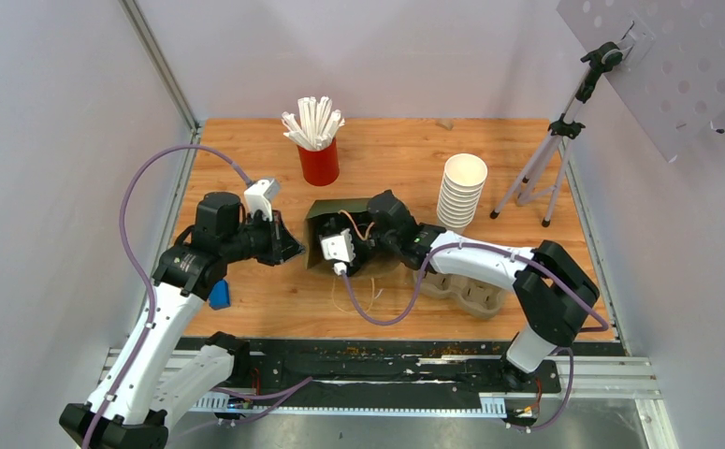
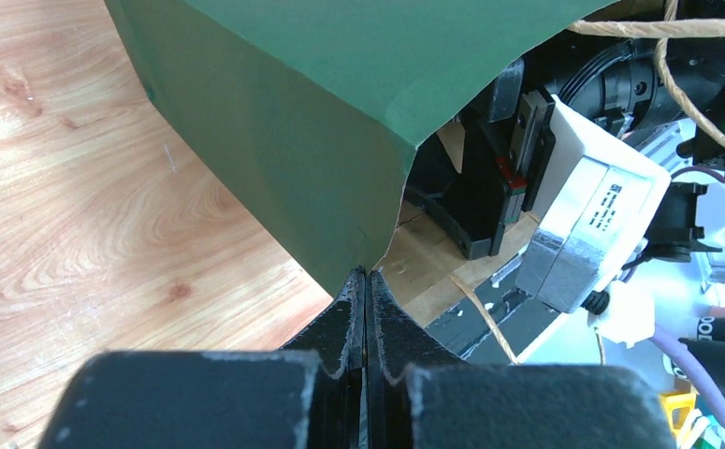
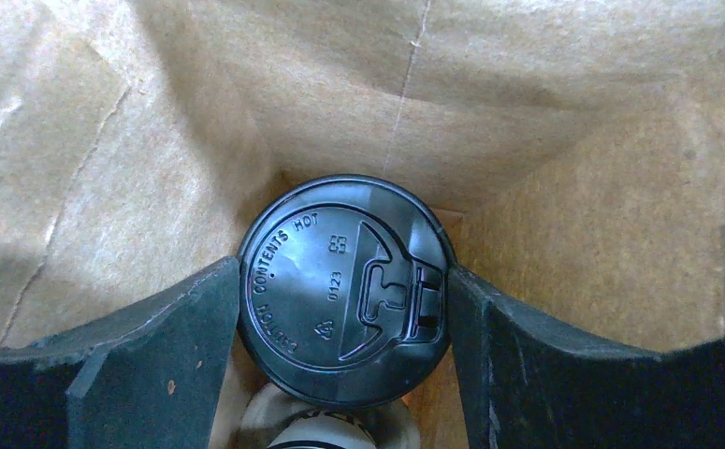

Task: Pack the takeout coffee

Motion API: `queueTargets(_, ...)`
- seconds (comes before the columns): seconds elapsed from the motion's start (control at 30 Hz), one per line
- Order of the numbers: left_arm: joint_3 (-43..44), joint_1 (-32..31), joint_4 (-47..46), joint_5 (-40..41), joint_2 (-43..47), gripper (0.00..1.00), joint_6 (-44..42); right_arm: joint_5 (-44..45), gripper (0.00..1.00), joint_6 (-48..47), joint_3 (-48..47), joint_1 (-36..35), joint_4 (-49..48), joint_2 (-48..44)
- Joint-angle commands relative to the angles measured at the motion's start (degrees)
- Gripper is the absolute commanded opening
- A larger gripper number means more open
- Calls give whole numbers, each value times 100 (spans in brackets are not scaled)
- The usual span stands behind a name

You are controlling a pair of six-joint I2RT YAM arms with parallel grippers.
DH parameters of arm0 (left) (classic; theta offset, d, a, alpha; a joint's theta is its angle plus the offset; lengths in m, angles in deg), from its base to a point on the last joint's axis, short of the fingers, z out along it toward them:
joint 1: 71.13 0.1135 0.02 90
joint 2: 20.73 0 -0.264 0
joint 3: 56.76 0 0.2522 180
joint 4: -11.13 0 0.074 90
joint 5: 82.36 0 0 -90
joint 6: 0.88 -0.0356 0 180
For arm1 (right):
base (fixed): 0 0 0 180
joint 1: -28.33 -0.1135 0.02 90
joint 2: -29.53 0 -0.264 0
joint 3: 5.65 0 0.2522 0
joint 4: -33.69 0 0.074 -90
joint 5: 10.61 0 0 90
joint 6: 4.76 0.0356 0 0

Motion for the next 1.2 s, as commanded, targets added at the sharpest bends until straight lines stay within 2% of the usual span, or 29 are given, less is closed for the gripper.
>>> queueTargets(0.0, -16, -11, -181, -122, 71, 0, 95, 50, 70, 13, -182, 31, -26, 186)
queueTargets(0.4, -38, -11, -220, -145, 50, 0, 130, 203, 75, 45, -176, 40, -30, 288)
queueTargets(1.17, -157, -11, -318, -157, 130, 0, 246, 372, 75, 259, -288, 53, -80, 533)
